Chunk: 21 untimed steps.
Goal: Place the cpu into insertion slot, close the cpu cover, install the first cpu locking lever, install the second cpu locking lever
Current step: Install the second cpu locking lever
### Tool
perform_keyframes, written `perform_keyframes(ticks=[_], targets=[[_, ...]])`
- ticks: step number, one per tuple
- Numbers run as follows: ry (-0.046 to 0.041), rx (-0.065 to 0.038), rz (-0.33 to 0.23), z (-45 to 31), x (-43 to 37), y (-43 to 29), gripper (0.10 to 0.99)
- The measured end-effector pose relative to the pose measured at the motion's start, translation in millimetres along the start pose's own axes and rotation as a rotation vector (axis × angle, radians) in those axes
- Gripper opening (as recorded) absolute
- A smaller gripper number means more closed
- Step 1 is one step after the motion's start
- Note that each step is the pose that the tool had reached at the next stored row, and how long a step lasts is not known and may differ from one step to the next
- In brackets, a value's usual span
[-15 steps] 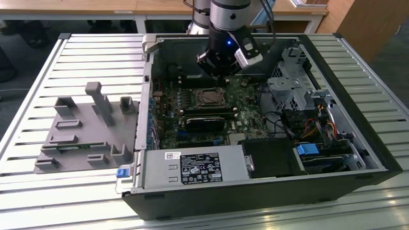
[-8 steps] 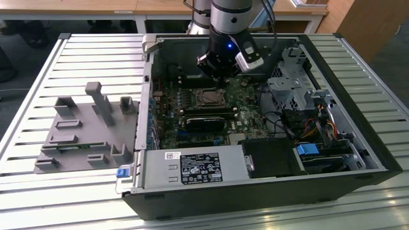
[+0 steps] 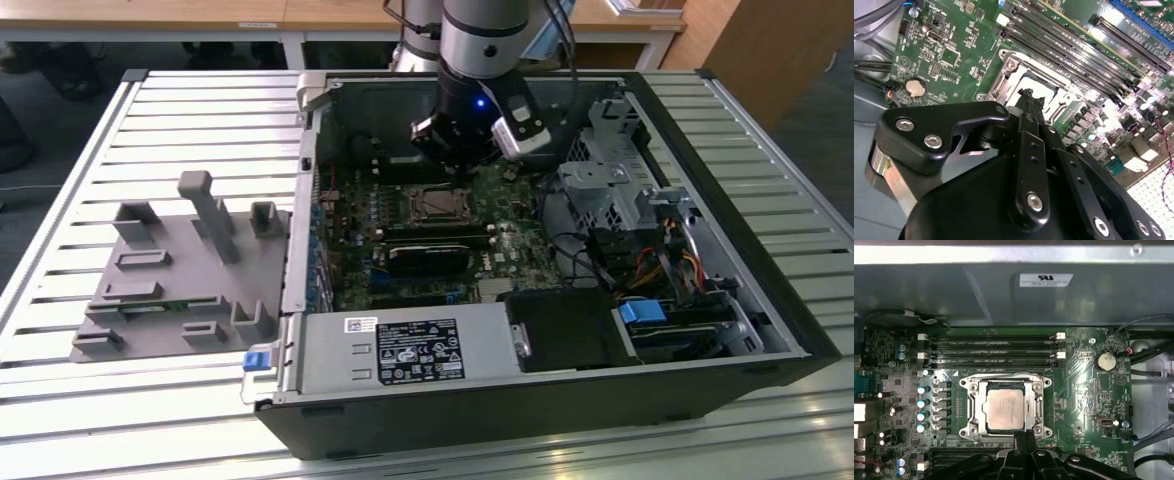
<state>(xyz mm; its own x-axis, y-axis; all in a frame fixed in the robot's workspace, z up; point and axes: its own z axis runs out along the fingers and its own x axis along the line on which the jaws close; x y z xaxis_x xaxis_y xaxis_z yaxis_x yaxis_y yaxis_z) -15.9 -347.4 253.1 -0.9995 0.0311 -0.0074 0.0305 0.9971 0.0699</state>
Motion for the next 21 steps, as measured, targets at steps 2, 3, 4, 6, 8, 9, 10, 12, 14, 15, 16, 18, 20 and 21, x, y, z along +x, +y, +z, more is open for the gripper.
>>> perform_keyframes(ticks=[2, 3, 4, 6, 8, 9, 10, 12, 14, 15, 16, 18, 20, 21], targets=[[0.0004, -0.001, 0.000, 1.9, 0.0, -2.3, 0.106], [0.0005, -0.002, 0.000, 3.0, 0.0, -3.6, 0.106], [0.0008, -0.002, -0.001, 3.9, 0.0, -4.9, 0.106], [0.0013, -0.002, -0.007, 5.8, 0.0, -7.3, 0.106], [0.0017, -0.002, -0.012, 6.9, 0.0, -9.6, 0.106], [0.0018, -0.002, -0.014, 7.3, 0.0, -10.6, 0.106], [0.0019, -0.004, -0.014, 7.7, 0.1, -12.3, 0.106], [0.0019, -0.006, -0.014, 8.1, 0.5, -12.7, 0.106], [0.0019, -0.006, -0.014, 8.2, 1.9, -13.2, 0.106], [0.0020, -0.006, -0.014, 8.2, 2.6, -13.5, 0.106], [0.0020, -0.006, -0.014, 8.3, 3.3, -14.1, 0.106], [0.0020, -0.007, -0.014, 8.5, 4.3, -15.9, 0.106], [0.0019, -0.007, -0.014, 8.5, 5.0, -18.0, 0.106], [0.0019, -0.007, -0.014, 8.4, 5.1, -18.9, 0.106]])
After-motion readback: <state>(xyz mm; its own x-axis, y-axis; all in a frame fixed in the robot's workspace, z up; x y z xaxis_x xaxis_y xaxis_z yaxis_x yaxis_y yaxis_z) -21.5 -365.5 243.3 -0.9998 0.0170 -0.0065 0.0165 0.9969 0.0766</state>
